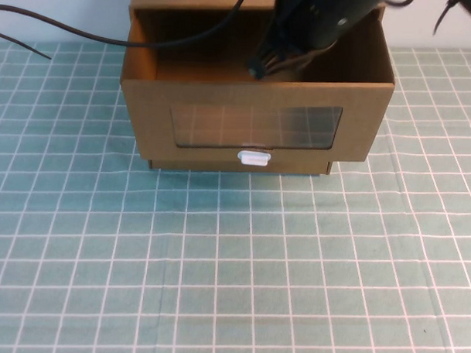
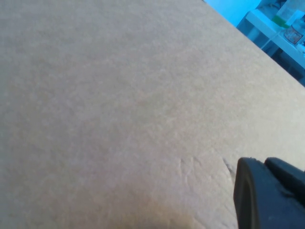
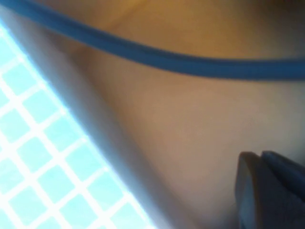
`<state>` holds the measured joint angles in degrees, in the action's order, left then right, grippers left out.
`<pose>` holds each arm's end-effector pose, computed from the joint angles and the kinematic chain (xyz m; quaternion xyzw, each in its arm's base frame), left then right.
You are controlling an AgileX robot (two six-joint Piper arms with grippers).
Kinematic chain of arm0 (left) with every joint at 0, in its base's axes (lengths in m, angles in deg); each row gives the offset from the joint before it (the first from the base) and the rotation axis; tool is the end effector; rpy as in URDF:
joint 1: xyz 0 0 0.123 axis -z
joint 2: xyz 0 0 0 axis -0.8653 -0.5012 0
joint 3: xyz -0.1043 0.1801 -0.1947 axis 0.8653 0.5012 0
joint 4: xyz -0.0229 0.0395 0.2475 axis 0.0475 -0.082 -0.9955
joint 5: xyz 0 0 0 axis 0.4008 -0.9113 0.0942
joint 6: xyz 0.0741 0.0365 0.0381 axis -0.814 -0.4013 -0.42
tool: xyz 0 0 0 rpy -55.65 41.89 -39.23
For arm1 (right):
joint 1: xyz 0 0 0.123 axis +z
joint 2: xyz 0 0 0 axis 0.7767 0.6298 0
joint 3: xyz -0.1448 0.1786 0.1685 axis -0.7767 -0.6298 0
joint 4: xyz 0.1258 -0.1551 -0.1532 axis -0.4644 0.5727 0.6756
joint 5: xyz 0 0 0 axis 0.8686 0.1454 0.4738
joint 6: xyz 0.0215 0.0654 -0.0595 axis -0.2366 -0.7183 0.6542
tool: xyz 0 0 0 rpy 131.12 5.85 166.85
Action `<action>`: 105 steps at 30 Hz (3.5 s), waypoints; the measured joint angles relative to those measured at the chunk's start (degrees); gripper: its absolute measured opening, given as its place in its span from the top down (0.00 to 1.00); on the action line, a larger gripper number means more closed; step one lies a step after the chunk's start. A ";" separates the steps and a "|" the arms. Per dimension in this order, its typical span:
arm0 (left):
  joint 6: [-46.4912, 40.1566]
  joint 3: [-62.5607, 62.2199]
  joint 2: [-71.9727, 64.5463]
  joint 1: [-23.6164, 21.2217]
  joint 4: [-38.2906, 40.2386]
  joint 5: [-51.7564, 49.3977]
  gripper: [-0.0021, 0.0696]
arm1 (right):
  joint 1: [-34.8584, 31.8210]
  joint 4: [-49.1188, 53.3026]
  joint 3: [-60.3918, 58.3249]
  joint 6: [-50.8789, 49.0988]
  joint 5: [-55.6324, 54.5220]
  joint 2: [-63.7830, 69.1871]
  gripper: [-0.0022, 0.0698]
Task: Open the shoe box
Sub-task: 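Pull the top drawer of the cardboard box fully open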
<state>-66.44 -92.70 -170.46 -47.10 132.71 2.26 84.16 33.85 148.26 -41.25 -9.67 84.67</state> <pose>0.4350 -0.1620 0.4081 0.2759 0.7969 -0.3586 0.4002 0.3541 0.2428 0.4079 -0.4061 0.8497 0.0978 0.3218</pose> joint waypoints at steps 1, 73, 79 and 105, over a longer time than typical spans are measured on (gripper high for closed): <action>0.00 0.00 0.00 0.00 0.00 0.00 0.97 | 0.00 1.08 0.30 0.49 0.00 -0.57 0.99; 0.00 0.00 -0.09 0.00 -1.95 -0.66 0.97 | 7.61 2.98 -22.41 28.20 1.77 -15.82 0.92; 0.00 0.00 -0.09 0.00 -1.73 -0.77 0.97 | 7.61 4.58 -22.41 24.94 0.35 -14.69 0.56; 5.35 -8.60 22.22 -2.47 -9.71 -9.18 0.97 | 7.65 6.45 -19.61 5.38 -1.61 -40.77 0.95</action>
<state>-61.09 -101.30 -148.24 -49.57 123.00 -6.92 91.81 40.30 128.65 -35.86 -11.28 43.91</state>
